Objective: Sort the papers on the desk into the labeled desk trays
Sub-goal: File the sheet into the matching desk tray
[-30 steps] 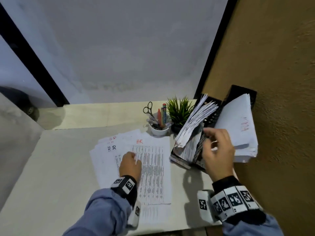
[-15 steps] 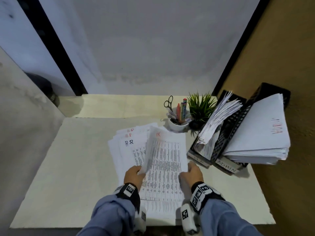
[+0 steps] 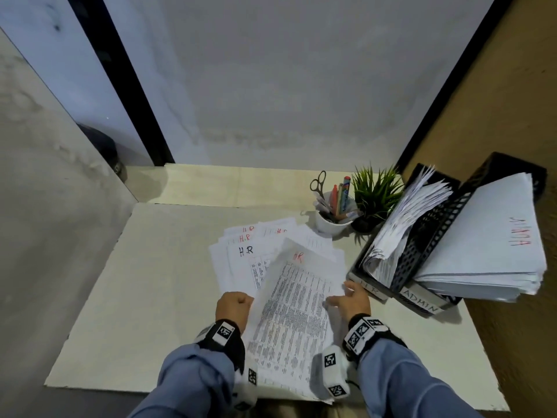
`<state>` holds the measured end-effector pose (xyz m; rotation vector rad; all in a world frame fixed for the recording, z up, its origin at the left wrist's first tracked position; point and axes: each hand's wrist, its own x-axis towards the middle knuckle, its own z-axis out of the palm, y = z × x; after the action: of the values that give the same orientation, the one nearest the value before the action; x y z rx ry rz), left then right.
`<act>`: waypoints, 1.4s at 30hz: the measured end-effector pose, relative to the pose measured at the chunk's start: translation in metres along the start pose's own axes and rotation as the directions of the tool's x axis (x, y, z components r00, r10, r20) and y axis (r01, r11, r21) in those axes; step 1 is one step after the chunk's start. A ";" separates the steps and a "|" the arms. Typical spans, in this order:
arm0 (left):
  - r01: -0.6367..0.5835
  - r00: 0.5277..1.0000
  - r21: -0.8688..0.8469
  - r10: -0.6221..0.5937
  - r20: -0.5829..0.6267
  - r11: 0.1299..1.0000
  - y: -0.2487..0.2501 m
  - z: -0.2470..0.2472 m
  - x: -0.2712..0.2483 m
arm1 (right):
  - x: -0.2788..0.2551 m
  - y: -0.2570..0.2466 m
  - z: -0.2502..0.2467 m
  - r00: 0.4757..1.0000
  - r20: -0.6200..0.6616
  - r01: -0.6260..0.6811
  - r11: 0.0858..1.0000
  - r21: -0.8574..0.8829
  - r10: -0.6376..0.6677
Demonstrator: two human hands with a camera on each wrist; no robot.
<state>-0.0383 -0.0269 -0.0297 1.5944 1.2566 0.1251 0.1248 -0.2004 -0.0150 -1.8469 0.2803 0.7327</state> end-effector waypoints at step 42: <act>0.079 0.915 -0.228 0.020 0.404 0.970 0.047 -0.023 -0.007 | -0.031 -0.028 0.006 0.964 0.238 0.071 0.979 0.192 -0.117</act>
<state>-0.0253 -0.0127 0.0192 1.3064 0.9032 -0.0693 0.1125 -0.1884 0.0236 -1.5663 0.0919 0.8348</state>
